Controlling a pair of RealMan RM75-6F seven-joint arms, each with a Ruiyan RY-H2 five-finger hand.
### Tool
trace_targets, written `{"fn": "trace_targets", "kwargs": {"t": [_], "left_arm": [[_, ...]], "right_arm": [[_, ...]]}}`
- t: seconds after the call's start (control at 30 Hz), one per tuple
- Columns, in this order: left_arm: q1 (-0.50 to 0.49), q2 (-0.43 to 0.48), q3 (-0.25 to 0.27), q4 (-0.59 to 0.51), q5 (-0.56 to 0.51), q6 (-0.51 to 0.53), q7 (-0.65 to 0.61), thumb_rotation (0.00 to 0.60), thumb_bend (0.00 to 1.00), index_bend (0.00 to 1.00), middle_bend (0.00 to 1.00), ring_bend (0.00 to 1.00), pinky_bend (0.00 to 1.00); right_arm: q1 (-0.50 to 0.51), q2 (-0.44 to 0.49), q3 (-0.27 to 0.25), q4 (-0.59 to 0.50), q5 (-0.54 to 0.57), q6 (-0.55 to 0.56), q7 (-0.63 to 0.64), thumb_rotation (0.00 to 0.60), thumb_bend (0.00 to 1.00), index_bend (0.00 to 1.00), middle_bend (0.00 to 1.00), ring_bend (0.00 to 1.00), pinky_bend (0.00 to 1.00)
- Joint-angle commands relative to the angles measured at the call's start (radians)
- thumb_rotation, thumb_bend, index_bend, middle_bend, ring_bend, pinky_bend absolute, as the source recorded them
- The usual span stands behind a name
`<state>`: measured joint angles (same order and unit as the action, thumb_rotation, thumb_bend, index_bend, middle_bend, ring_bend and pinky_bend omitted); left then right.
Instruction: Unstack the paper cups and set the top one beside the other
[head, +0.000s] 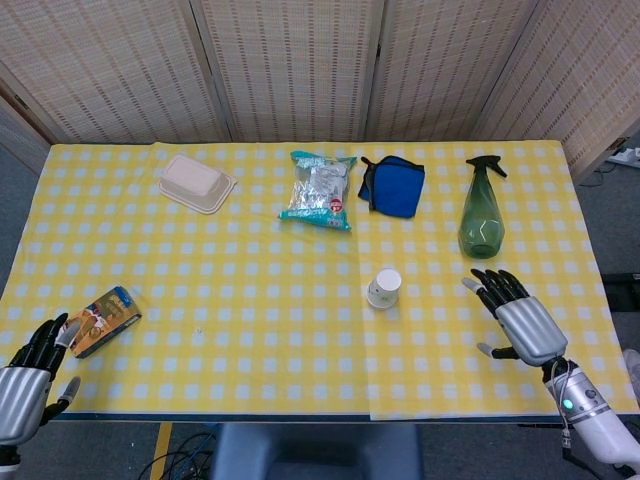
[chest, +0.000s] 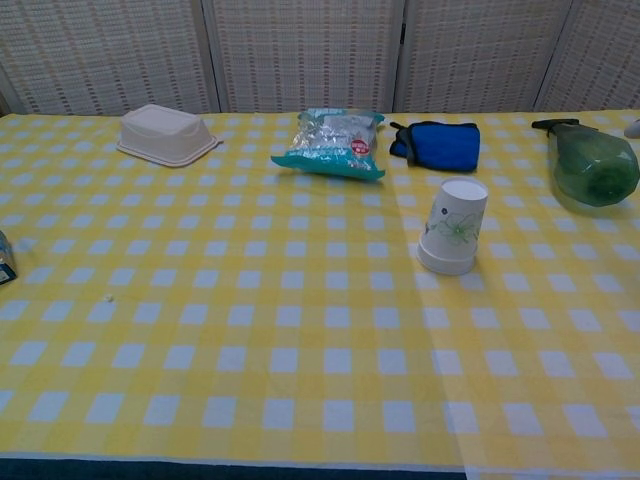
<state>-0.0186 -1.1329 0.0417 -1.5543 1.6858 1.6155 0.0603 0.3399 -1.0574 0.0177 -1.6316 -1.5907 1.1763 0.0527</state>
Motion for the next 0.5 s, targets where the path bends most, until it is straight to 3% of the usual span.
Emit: {"fn": "trace_targets", "kwargs": {"t": [0.03,0.33,0.5], "left_arm": [[0.004,0.003,-0.005,-0.001,-0.01,0.005,0.0,0.6,0.38,0.0,0.0,0.04,0.29],[0.005,0.005,-0.012,0.001,-0.022,0.005,-0.006,0.6,0.38,0.0,0.0,0.04,0.29],[0.005,0.008,-0.021,0.004,-0.039,0.001,-0.018,0.6,0.38,0.0,0.0,0.04,0.29]], "right_arm": [[0.093,0.067,0.048,-0.082,0.066,-0.13,-0.045,0.6,0.2,0.09,0.0,0.0,0.0],[0.306,0.05,0.155,-0.127,0.344,-0.421,-0.205,0.6,0.21,0.11,0.0,0.0,0.0],[0.416,0.042,0.184,-0.122,0.496,-0.542,-0.249,0.6,0.2,0.11,0.0,0.0,0.0]]}}
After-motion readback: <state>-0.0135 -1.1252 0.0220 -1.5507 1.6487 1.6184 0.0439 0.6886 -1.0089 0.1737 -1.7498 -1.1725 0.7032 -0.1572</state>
